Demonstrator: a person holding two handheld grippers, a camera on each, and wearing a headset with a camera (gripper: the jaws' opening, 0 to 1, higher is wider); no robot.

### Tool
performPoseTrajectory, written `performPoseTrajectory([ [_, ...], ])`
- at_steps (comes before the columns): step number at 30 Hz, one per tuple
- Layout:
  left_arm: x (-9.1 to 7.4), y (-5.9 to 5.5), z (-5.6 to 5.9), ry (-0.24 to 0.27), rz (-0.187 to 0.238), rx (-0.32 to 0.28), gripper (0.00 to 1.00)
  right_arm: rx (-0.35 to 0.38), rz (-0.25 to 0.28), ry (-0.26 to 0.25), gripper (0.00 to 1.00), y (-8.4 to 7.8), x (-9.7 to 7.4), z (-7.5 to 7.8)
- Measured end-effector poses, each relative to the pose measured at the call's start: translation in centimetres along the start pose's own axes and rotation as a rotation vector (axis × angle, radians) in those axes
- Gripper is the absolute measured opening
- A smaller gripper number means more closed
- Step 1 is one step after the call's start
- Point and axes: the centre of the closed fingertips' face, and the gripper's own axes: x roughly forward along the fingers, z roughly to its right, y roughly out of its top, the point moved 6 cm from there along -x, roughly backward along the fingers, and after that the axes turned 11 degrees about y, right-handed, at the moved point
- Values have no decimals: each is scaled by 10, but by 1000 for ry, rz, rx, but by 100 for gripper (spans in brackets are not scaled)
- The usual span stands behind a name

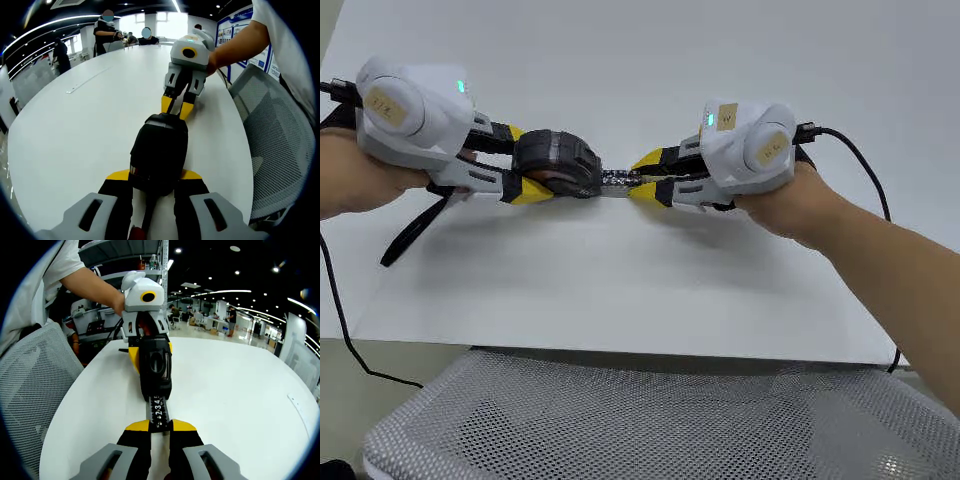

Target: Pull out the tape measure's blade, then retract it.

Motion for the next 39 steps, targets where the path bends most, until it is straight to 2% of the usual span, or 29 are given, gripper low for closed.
performPoseTrajectory([
  [39, 1, -2, -1, 2, -3, -3, 26, 15, -72, -43, 9, -29, -47, -3],
])
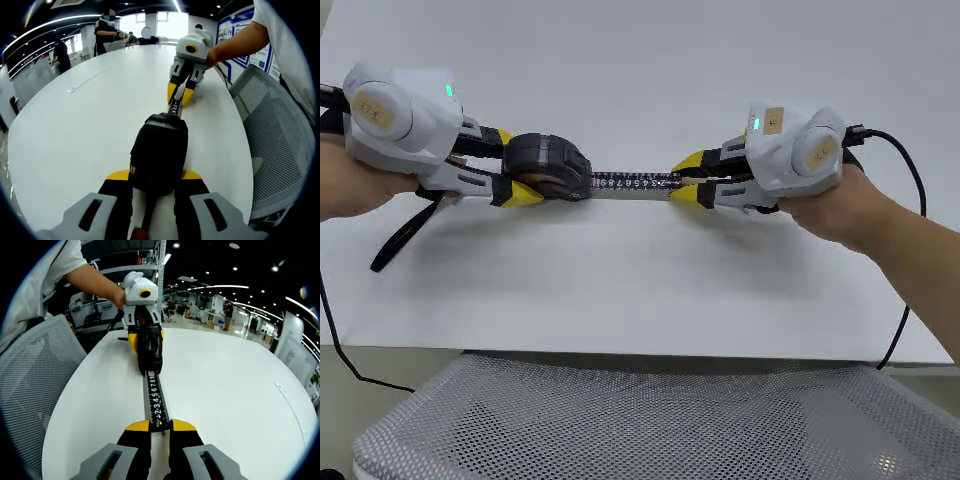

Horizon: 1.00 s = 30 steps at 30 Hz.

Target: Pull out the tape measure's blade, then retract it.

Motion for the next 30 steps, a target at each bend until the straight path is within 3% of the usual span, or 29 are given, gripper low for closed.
performPoseTrajectory([
  [30, -1, 2, 2, 0, -4, -1, 26, 15, -58, -36, 9, -21, -34, -4],
])
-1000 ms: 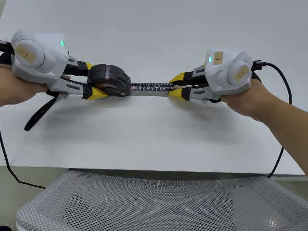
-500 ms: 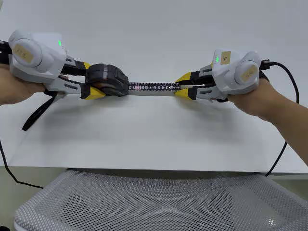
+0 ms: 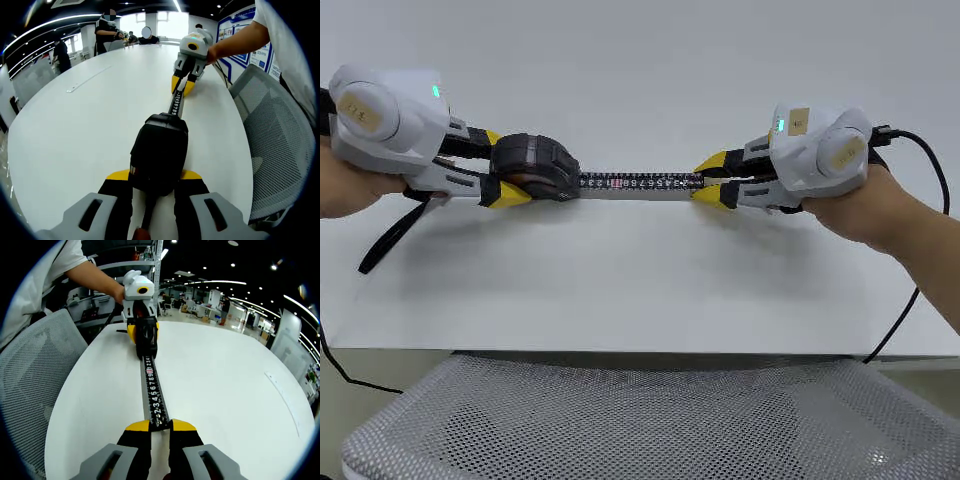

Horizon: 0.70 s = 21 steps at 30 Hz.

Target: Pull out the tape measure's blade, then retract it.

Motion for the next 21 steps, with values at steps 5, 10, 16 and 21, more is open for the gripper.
performPoseTrajectory([
  [5, 0, 0, 0, -1, 1, 0, 26, -6, -16, -5, 8, -4, -7, 0],
  [10, 0, 0, 0, 0, 0, 2, 26, -2, -23, -10, 8, -8, -12, -1],
  [16, 0, 0, 0, -1, -1, 3, 26, 5, -32, -14, 8, -12, -17, -2],
  [21, 0, 0, -1, -3, -4, 10, 26, 5, -45, -20, 8, -18, -22, -3],
])
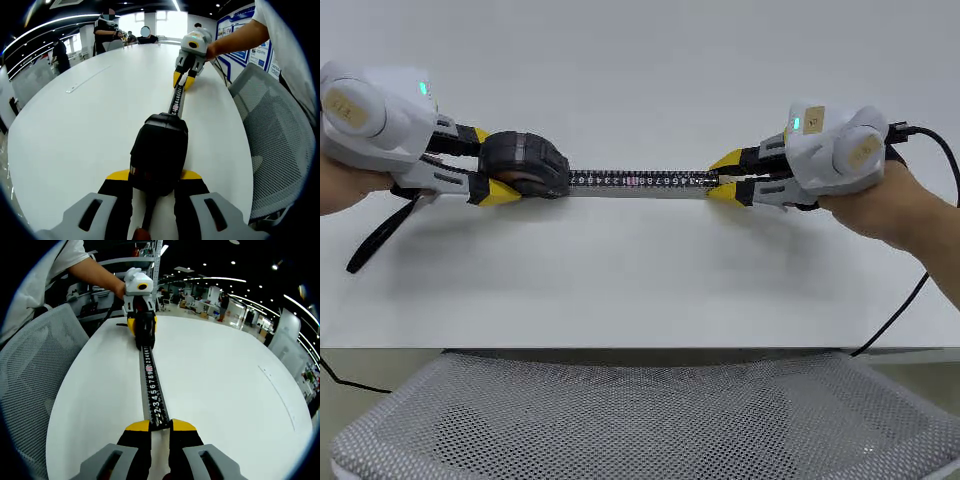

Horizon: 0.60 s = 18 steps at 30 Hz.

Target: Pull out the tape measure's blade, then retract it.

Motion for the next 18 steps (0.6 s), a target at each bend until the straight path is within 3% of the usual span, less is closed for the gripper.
performPoseTrajectory([
  [18, 0, -1, 0, -1, -6, 0, 26, 21, -34, -11, 8, -18, -20, 2],
])
